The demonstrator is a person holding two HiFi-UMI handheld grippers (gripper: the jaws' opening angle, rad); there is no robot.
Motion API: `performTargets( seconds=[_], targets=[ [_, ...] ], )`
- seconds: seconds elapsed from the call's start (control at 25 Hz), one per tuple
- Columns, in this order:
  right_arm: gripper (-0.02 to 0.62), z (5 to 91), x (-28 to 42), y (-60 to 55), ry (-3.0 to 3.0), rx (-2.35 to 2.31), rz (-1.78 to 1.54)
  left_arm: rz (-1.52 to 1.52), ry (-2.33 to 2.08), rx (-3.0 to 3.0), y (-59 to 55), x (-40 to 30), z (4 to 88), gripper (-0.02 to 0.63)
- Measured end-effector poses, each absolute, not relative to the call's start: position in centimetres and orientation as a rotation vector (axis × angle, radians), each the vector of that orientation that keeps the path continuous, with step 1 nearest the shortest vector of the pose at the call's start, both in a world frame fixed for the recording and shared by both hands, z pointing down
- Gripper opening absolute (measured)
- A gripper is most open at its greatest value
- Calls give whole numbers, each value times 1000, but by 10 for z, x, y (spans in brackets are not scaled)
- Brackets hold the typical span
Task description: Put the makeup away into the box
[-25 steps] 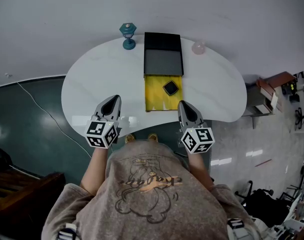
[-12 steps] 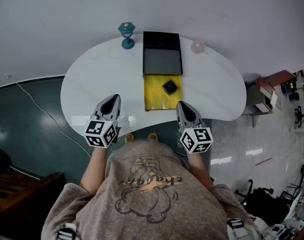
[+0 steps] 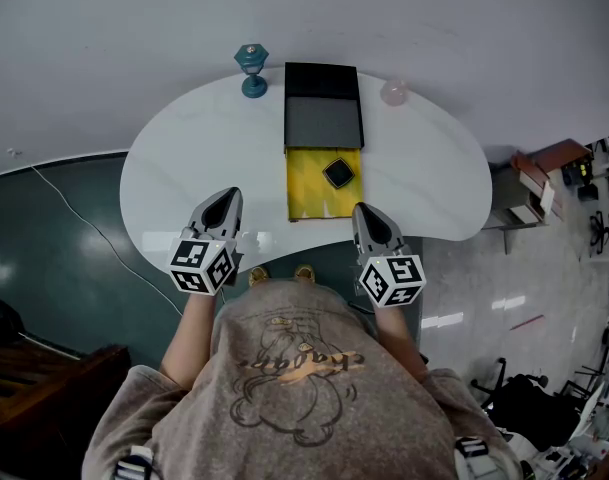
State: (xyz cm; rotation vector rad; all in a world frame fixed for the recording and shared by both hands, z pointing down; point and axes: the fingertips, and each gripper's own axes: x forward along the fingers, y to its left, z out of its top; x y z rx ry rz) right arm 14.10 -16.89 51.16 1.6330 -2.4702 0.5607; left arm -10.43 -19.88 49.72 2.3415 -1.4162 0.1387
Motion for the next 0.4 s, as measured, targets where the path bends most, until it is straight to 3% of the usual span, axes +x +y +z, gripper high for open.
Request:
performTargets(
  seconds=[0.4],
  targets=[
    [3, 513, 144, -168, -2470, 1636, 568, 128, -1408, 2339, -199, -100, 497, 21]
  ],
)
